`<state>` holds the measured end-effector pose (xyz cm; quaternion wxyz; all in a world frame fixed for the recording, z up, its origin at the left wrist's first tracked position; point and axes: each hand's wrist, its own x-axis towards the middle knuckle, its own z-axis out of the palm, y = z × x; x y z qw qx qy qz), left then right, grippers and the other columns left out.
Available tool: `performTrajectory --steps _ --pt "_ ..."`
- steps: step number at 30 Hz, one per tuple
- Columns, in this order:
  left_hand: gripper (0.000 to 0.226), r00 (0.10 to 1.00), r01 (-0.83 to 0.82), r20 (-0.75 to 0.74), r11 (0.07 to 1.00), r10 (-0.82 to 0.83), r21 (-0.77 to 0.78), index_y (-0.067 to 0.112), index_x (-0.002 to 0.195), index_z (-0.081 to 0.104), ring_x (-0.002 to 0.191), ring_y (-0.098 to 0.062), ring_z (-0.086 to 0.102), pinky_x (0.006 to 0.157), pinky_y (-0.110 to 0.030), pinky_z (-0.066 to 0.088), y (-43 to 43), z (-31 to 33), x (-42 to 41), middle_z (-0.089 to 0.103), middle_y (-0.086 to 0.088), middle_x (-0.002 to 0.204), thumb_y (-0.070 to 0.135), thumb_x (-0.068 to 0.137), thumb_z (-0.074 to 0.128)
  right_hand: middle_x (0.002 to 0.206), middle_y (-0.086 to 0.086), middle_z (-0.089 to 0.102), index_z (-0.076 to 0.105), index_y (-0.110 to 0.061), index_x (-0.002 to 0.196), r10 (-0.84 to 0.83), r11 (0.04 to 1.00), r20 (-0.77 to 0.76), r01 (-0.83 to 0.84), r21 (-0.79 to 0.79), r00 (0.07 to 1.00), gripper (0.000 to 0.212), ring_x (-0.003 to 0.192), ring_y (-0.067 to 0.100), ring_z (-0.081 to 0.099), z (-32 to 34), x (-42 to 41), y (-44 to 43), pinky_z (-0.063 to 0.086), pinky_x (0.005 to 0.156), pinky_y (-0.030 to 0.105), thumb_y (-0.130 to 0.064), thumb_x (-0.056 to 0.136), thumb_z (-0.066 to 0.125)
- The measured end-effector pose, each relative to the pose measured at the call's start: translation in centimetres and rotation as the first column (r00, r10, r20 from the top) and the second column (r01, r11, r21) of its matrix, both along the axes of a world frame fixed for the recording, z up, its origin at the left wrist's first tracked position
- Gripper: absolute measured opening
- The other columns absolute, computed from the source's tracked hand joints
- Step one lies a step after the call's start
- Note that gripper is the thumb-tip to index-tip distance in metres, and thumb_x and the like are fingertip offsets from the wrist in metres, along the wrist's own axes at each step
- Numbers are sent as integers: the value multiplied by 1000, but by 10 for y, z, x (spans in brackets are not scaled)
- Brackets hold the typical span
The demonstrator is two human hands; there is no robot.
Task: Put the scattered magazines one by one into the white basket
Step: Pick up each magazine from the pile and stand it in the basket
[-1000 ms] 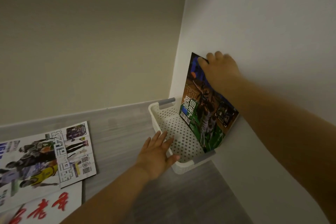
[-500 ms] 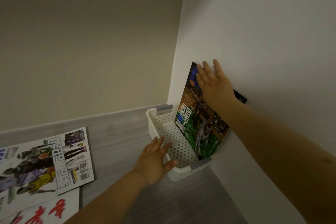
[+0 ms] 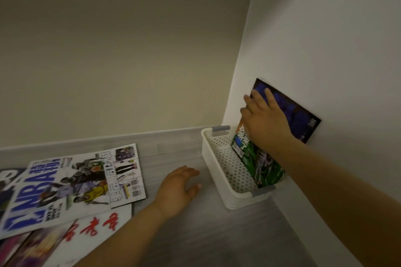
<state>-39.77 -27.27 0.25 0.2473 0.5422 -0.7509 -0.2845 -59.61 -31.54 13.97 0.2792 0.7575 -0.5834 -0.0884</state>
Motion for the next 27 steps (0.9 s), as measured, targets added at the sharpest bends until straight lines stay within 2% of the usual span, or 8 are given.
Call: performTrajectory --steps 5,10,13,16,19,22,24,27 --pt "25 944 -319 -69 945 323 66 17 110 63 114 -15 54 87 -12 35 49 -3 93 60 -5 125 19 87 55 149 15 28 43 -6 128 241 958 386 -281 50 890 40 140 28 14 -38 76 27 -5 115 44 -19 90 42" --pt "22 808 -586 31 797 588 145 14 106 65 104 -23 61 83 -23 42 103 -9 187 67 -8 114 18 86 55 152 8 22 35 -13 135 214 871 632 -438 221 745 47 141 22 11 -107 172 68 -3 116 35 -23 90 43" --pt "27 737 -676 130 719 664 162 13 110 64 106 -24 61 84 -27 44 130 -16 233 66 -10 117 20 86 56 155 4 4 18 -20 141 138 796 662 -481 369 736 55 142 18 -1 -151 222 93 -3 116 33 -34 92 39" --pt "30 717 -697 182 694 673 177 17 116 59 106 -24 60 81 -26 45 144 -22 266 62 -7 122 22 87 53 155 3 -10 4 -23 143 54 772 648 -444 456 759 63 142 18 -11 -182 256 107 -8 115 33 -42 92 36" --pt "32 753 -651 53 731 656 205 16 119 56 101 -20 59 74 -25 44 139 -26 285 61 -7 123 20 88 53 154 3 -15 -5 -22 142 31 787 628 -406 464 777 62 139 19 -21 -209 270 123 -25 107 25 -44 94 27" --pt "34 768 -593 -76 752 635 290 11 124 49 110 -25 55 87 -30 42 116 -27 294 57 -11 127 14 89 49 151 2 -21 -12 -22 140 80 820 612 -401 409 787 59 126 6 -39 -225 272 134 -41 83 15 -45 94 18" --pt "32 775 -587 -50 746 630 316 6 121 50 108 -30 55 83 -29 39 97 -27 298 57 -15 126 15 91 46 153 3 -15 -7 -22 141 83 842 594 -375 387 800 58 135 14 -27 -229 272 135 -40 85 15 -46 94 18" --pt "31 708 -619 -99 681 700 391 1 114 56 101 -33 56 79 -30 39 71 -26 303 59 -21 122 16 89 50 153 9 13 19 -20 141 120 921 572 -307 242 811 57 140 28 10 -219 276 136 -30 97 17 -47 92 29"
